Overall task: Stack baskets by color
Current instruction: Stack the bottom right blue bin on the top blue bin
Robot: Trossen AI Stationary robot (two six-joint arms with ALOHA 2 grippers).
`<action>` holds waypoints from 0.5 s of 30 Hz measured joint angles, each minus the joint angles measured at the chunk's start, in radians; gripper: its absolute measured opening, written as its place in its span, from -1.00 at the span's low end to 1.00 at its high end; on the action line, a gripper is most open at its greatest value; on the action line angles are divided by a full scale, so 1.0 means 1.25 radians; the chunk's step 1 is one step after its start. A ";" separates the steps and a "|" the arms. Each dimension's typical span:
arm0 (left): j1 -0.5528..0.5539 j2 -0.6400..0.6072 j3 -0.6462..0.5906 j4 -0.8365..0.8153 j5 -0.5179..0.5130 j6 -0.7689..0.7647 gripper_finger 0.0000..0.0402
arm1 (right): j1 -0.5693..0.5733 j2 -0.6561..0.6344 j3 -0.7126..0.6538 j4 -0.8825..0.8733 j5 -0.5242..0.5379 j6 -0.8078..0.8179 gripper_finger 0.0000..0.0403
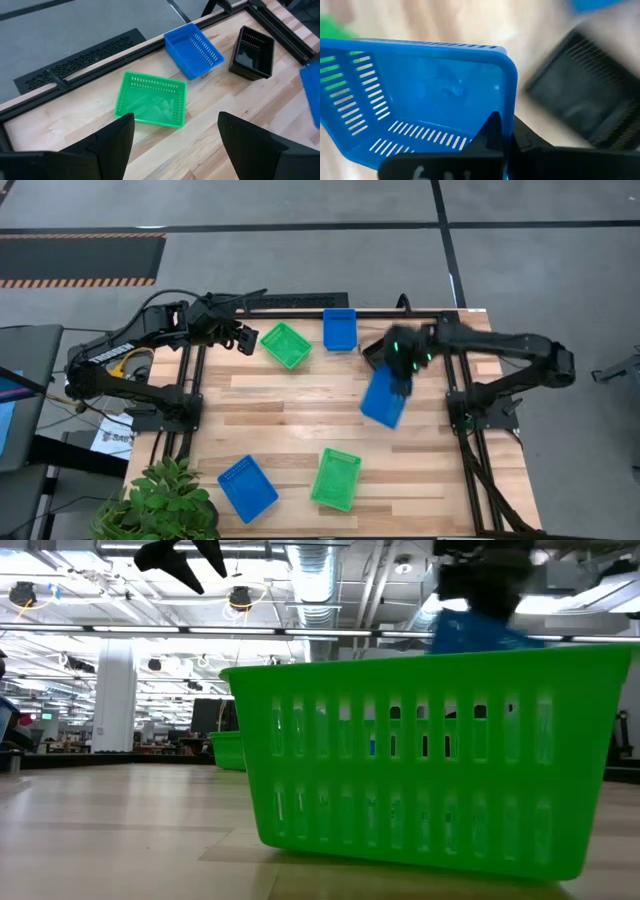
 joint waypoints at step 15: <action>0.000 0.000 0.000 0.000 -0.010 0.001 0.36 | -0.317 0.391 0.503 0.026 0.016 -0.382 -0.98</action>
